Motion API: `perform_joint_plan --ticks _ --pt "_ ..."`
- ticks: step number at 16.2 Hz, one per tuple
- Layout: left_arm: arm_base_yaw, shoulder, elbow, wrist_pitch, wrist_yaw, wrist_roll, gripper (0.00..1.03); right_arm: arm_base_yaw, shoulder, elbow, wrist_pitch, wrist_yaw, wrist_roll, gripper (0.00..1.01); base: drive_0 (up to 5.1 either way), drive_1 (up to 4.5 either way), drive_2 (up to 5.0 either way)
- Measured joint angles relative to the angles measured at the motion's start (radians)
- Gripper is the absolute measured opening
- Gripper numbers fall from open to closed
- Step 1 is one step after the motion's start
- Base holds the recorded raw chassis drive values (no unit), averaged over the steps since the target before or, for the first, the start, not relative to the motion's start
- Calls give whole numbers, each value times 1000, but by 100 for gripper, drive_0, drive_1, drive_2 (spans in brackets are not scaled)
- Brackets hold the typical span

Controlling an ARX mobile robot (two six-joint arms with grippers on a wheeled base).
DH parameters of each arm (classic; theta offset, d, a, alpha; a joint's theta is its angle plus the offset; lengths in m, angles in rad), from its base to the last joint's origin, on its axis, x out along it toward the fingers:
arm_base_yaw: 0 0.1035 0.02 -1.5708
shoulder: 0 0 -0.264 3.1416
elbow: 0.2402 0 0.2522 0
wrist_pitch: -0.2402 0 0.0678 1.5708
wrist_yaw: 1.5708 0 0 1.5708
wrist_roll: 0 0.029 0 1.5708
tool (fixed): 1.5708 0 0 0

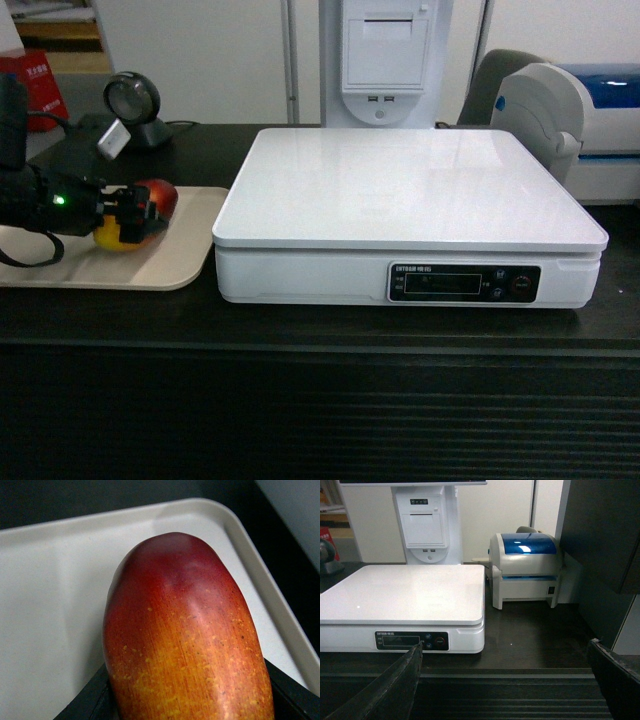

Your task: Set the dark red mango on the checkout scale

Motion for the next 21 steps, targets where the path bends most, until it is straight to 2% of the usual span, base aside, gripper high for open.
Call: perform_joint_plan --ticks 3,8,9,14,15,16,17,18,21 --pt "-8 -159 -80 64 10 -8 61 0 0 0 0 0 0 98 0 0 0" --pt "-42 -271 -108 97 27 -37 61 0 0 0 0 0 0 98 0 0 0" --pt "-145 -343 -84 97 35 -110 61 0 0 0 0 0 0 98 0 0 0" --pt "-302 -261 87 -11 -3 -273 61 0 0 0 0 0 0 98 0 0 0" --pt "-331 -246 110 -25 -16 -293 61 0 0 0 0 0 0 98 0 0 0" --pt "-386 -217 140 -48 -31 -317 61 0 0 0 0 0 0 98 0 0 0" --pt "-437 -191 160 -68 -47 -323 61 0 0 0 0 0 0 98 0 0 0" --pt "-531 -130 211 -111 -73 -341 61 0 0 0 0 0 0 98 0 0 0" --pt "-582 -63 291 -160 -115 -346 61 0 0 0 0 0 0 98 0 0 0"
